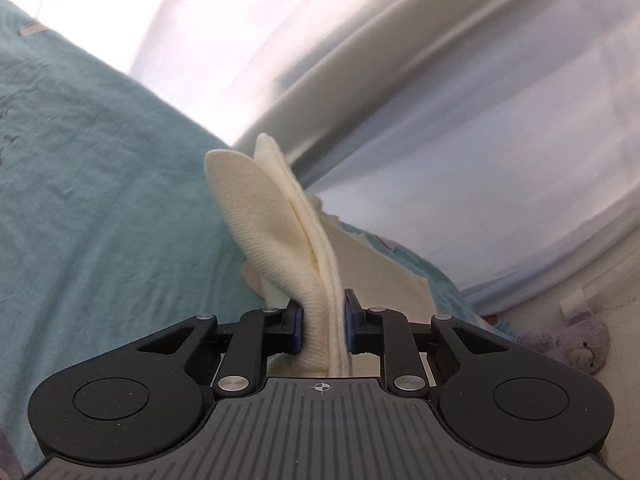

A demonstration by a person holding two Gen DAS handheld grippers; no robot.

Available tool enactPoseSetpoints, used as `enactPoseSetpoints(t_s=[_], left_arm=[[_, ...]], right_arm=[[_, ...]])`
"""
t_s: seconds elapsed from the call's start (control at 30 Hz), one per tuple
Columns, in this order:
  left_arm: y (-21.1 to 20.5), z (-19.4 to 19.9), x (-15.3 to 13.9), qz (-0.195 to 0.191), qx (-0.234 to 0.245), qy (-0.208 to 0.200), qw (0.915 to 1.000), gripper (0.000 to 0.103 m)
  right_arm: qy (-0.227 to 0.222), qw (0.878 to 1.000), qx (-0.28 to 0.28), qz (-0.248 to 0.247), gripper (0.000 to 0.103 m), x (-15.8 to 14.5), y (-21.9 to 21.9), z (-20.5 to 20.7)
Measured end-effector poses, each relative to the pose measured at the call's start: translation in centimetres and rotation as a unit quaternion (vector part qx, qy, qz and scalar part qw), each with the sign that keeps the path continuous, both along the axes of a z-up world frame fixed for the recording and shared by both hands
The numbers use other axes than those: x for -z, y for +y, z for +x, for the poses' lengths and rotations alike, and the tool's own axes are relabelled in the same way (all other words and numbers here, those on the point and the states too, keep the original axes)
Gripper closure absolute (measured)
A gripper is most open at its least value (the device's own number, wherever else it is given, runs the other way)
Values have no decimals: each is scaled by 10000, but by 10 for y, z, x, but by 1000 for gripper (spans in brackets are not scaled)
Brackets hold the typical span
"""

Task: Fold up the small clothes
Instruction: 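Grasp one side edge with the left gripper and lift it up, then fold the lifted side over the bundle with the left gripper and release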

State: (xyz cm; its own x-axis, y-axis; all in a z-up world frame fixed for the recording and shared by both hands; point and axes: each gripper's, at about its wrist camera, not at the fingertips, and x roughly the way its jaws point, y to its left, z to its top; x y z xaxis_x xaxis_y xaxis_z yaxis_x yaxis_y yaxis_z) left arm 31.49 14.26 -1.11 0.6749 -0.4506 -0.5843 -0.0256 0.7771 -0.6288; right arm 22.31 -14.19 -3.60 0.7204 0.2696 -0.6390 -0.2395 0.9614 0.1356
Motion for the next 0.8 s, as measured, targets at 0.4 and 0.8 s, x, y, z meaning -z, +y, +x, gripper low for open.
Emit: enactPoseSetpoints(t_s=[0.4, 0.8], left_arm=[[-143, 28, 47, 702, 901, 279, 9931, 70], [-95, -17, 16, 844, 442, 153, 9953, 48]], right_arm=[[218, 9964, 756, 306, 84, 4, -55, -11], [273, 9958, 628, 605, 83, 5, -69, 2]])
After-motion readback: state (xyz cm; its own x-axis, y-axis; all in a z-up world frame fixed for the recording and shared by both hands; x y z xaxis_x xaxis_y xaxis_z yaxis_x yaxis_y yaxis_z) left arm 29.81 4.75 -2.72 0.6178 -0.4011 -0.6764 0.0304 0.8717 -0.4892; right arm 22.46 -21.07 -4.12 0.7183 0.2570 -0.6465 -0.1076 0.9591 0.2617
